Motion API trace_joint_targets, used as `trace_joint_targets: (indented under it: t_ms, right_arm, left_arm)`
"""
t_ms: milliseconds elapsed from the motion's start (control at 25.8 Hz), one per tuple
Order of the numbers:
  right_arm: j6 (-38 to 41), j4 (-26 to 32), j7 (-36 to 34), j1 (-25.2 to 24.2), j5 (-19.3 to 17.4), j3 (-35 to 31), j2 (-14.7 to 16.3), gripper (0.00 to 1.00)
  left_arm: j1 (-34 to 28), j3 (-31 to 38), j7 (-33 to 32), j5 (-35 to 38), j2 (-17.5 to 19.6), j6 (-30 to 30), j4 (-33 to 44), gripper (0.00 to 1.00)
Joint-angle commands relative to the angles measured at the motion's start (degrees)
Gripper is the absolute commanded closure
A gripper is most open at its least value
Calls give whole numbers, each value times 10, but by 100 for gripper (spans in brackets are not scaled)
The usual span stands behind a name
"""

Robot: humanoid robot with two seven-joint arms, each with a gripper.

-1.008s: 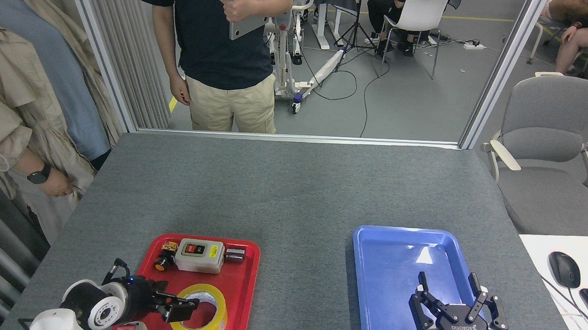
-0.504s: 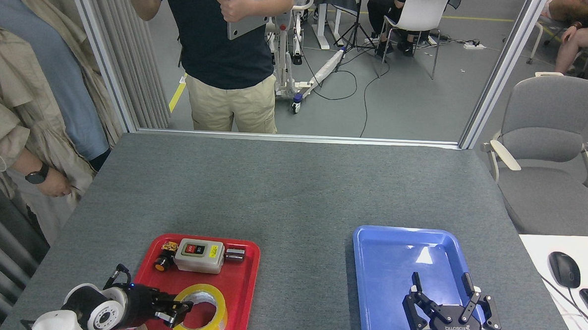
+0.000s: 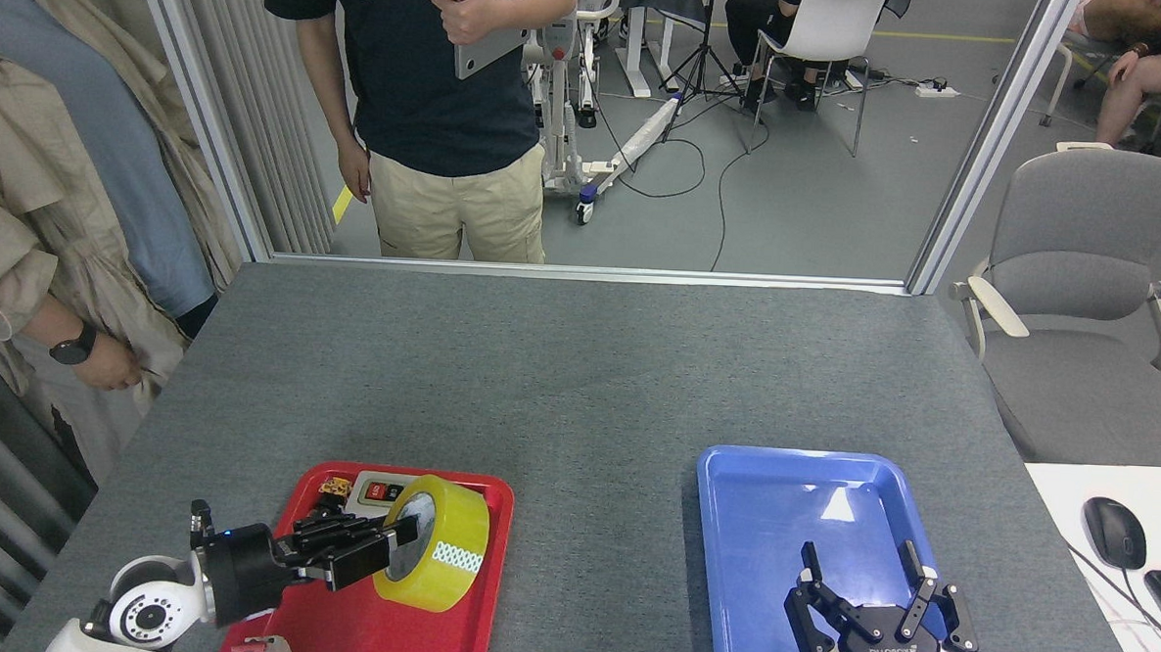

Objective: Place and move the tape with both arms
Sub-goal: 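Carry the tape roll toward the right gripper above the blue tray, then grasp the tape roll with the right gripper, release the left gripper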

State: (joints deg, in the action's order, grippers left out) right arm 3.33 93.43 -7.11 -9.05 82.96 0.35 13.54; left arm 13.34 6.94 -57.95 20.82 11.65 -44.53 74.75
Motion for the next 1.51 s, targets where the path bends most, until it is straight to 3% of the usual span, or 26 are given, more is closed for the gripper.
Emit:
trace_joint_targets:
  t_ms: [0,194,310,543,853,1124,1202,1357,1473]
  right_arm:
    - [91,1,-9,1,2,1,3,1]
    - [300,9,-54,0,2,2,5,1]
    - [372,9,-66,1,1,16,9,1]
    - [381,9,-67,25,1,90,11,1]
    - [395,18,-67,29,8,164,16,1]
    - [403,34,-67,12,16,171,14,3]
    - [403,34,-67,12,17,171,14,12]
    - [403,34,-67,12,17,171,14,41]
    - [404,33,-70,11,17,171,14,57]
  left_arm:
    - [2,6,9,-153,-37,-5,-48,100]
    - [5,-21,9,-188,-68,-5,-80,100]
    - [8,-68,7,-185,-69,-5,-77,100]
    - [12,-153,5,-184,-75,-5,-73,100]
    - [12,-164,4,-183,-83,-5,-77,100]
    - [12,-161,4,-141,-83,-5,-80,100]
    - [12,-160,4,-141,-84,-5,-80,100]
    - [11,-159,4,-141,-85,-5,-80,100]
    - [12,-156,5,-145,-85,-5,-77,100]
